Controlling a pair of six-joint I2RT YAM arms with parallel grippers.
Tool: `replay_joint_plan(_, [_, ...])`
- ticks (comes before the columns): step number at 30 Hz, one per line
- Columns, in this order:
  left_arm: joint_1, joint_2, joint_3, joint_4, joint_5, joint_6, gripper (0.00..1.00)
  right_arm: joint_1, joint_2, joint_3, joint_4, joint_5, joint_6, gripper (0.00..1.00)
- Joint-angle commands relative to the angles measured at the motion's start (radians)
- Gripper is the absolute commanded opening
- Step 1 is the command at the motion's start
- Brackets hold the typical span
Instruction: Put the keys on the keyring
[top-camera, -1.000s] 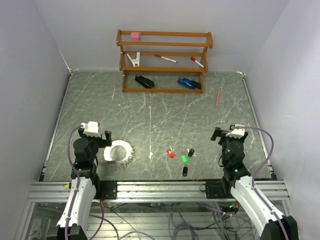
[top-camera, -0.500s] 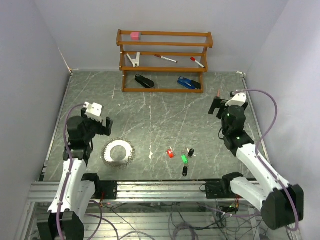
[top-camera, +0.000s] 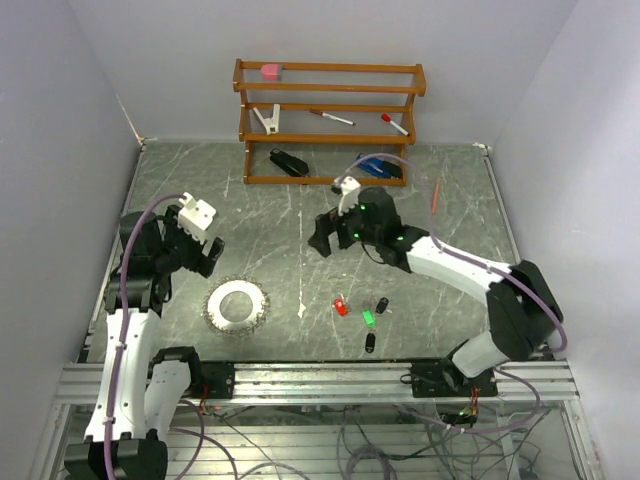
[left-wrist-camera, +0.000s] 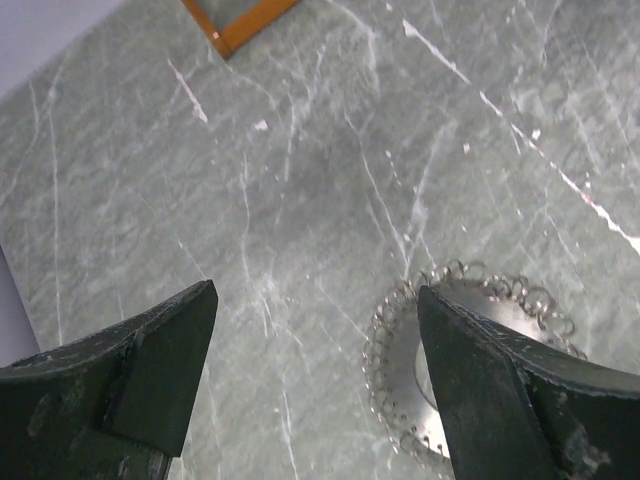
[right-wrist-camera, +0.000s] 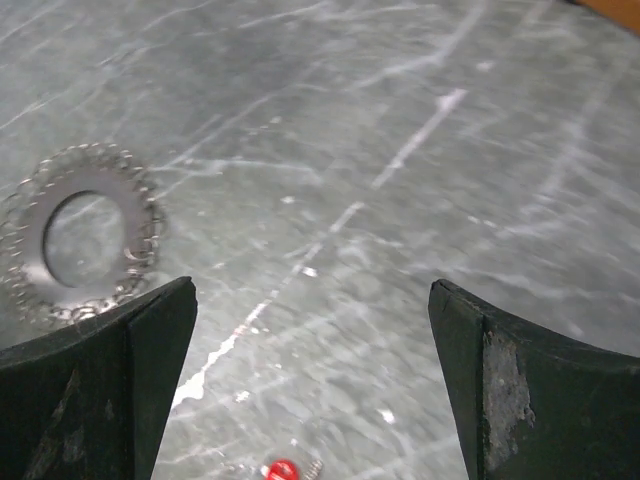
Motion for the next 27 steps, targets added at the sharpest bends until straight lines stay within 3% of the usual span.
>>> replay_joint_plan(1, [0.009, -0.041, 0.017, -0.138, -0.018, 0.046, 0.91, 0.069, 0.139, 0.075, 0.084, -0.22, -0.022, 0.98])
replay_joint_plan(7, [0.009, -0.066, 0.007, -0.133, -0.085, 0.019, 0.92, 0.169, 0.412, 0.268, 0.105, -0.292, -0.025, 0.8])
replay_joint_plan(13, [0.009, -0.061, 0.026, -0.16, -0.115, 0.033, 0.91, 0.249, 0.622, 0.489, 0.02, -0.281, -0.067, 0.72])
replay_joint_plan(22, [0.01, -0.101, 0.011, -0.151, -0.15, 0.038, 0.91, 0.271, 0.659, 0.503, 0.025, -0.348, -0.125, 0.58])
replay_joint_plan(27, [0.01, -0.107, 0.003, -0.134, -0.157, 0.032, 0.91, 0.278, 0.672, 0.481, 0.033, -0.368, -0.134, 0.56])
